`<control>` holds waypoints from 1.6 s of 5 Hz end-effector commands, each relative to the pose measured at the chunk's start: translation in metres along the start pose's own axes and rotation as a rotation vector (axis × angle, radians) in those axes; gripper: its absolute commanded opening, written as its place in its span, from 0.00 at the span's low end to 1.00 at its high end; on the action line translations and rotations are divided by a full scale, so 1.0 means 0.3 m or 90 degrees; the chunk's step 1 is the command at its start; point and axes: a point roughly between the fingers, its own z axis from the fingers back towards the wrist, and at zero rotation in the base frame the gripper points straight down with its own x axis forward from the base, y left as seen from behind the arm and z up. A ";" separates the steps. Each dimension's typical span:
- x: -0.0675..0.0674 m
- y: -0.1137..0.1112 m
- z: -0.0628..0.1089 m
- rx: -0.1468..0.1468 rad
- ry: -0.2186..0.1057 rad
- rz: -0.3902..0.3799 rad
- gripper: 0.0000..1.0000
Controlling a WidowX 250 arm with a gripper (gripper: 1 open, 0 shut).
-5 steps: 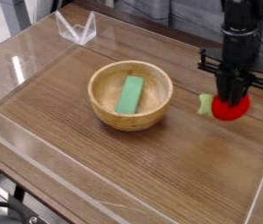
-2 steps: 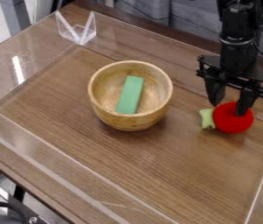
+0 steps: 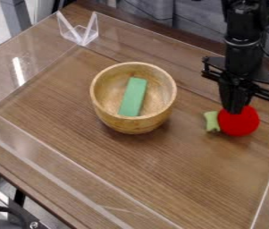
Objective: Move the red fruit to the right
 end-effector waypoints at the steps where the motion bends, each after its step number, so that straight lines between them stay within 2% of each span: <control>1: 0.020 0.004 0.029 -0.001 -0.024 -0.006 1.00; 2: 0.024 0.010 0.026 0.001 -0.026 -0.006 0.00; 3: 0.017 0.017 0.034 0.000 -0.024 0.002 1.00; 5: -0.007 0.031 0.079 0.000 -0.033 0.019 1.00; 6: -0.021 0.039 0.129 0.004 -0.048 0.027 1.00; 7: -0.036 0.060 0.200 0.008 -0.076 0.040 1.00; 8: -0.069 0.095 0.300 0.015 -0.105 0.056 1.00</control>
